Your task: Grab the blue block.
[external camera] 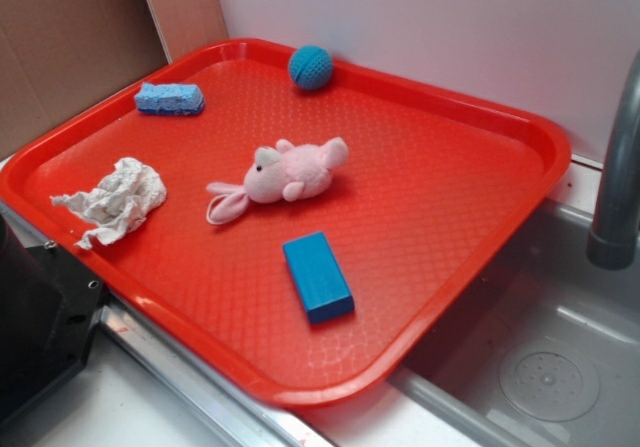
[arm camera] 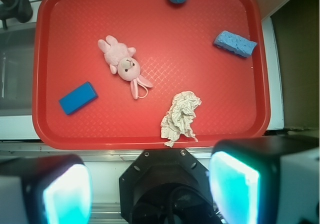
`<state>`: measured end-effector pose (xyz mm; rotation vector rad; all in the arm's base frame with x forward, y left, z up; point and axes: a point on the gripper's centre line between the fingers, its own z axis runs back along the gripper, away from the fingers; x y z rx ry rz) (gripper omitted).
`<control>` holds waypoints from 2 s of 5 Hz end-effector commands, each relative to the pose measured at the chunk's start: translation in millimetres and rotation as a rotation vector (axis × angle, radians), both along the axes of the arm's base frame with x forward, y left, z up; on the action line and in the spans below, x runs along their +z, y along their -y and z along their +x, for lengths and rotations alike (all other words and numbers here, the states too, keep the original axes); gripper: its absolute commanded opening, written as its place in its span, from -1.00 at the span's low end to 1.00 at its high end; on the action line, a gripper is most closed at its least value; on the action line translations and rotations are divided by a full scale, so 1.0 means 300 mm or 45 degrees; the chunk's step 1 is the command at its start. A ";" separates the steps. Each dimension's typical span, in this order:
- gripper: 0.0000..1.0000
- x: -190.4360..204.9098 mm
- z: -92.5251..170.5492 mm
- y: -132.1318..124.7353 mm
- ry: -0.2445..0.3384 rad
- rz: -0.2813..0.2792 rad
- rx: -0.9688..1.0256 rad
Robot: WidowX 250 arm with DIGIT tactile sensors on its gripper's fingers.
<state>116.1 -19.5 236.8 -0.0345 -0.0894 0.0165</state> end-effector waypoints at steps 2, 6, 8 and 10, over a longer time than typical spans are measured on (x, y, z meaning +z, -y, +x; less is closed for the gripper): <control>1.00 -0.020 0.011 0.018 0.031 -0.071 0.244; 1.00 -0.212 0.138 0.213 -0.035 -0.259 1.021; 1.00 -0.367 0.165 0.303 -0.055 -0.171 1.172; 1.00 -0.527 0.187 0.341 -0.094 -0.089 1.267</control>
